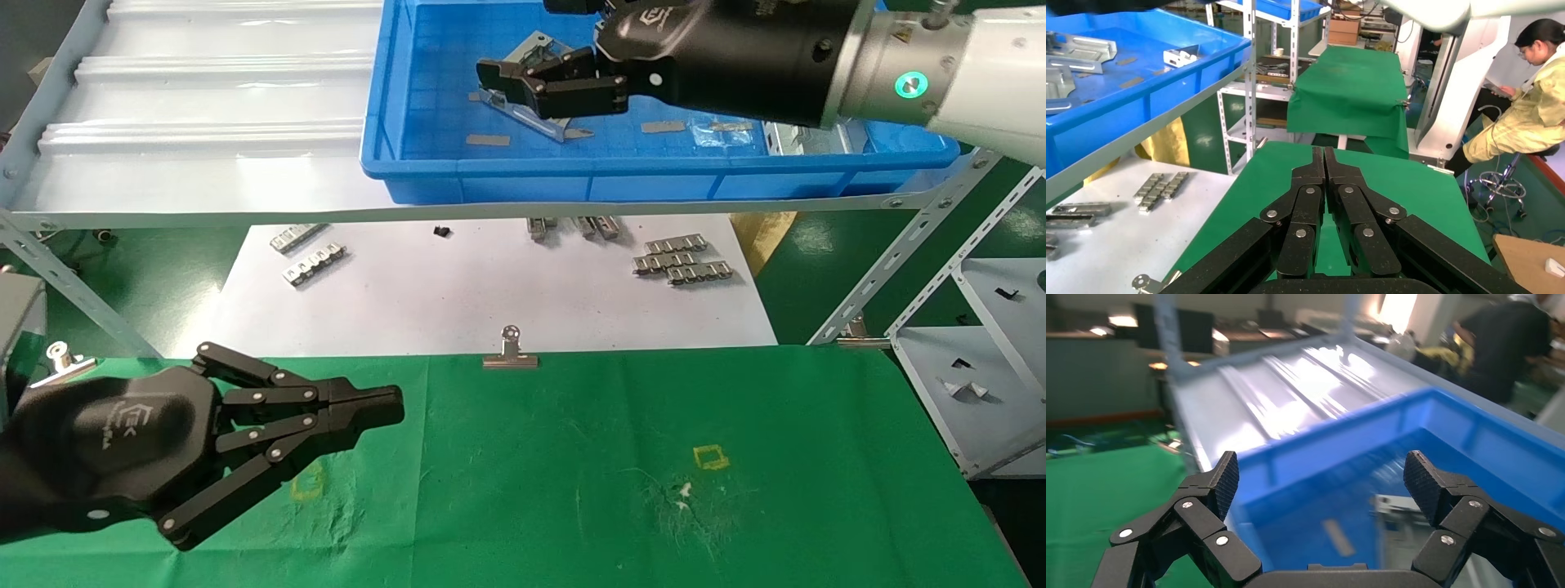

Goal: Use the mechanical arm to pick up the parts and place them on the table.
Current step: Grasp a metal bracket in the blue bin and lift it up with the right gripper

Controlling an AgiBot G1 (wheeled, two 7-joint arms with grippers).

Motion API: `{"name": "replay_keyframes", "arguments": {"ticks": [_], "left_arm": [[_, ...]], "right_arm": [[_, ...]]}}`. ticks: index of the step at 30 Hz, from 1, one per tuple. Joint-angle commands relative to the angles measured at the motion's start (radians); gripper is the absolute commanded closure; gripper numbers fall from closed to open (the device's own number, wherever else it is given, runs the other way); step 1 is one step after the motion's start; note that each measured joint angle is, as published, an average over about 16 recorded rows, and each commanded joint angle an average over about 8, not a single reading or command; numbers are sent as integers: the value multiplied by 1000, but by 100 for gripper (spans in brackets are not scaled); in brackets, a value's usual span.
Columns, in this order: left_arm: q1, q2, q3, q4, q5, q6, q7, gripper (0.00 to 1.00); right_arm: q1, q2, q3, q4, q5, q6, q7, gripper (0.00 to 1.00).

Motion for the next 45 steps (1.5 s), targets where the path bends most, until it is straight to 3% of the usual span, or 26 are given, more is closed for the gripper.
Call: {"name": "replay_keyframes", "arguments": {"ticks": [1, 7, 11, 21, 24, 29, 31, 39, 45], "left_arm": [[0, 0, 0, 0, 0, 0, 0, 100], [0, 0, 0, 0, 0, 0, 0, 100], [0, 0, 0, 0, 0, 0, 0, 100], [0, 0, 1, 0, 0, 0, 0, 100], [0, 0, 1, 0, 0, 0, 0, 100], [0, 0, 1, 0, -1, 0, 0, 100], [0, 0, 1, 0, -1, 0, 0, 100], [0, 0, 1, 0, -1, 0, 1, 100], [0, 0, 1, 0, -1, 0, 1, 100]], "right_arm": [[59, -48, -25, -87, -50, 34, -10, 0], [168, -188, -75, -322, -152, 206, -81, 0], [197, -245, -109, -393, -192, 304, -104, 0], [198, -261, -216, -362, -198, 301, -34, 2], [201, -260, -251, -359, -199, 300, 0, 26], [209, -260, -304, -358, -200, 307, 52, 87], [211, -260, -326, -353, -201, 306, 70, 98], [210, -261, -407, -327, -195, 305, 136, 100], [204, -261, -460, -314, -185, 350, 183, 100]]}}
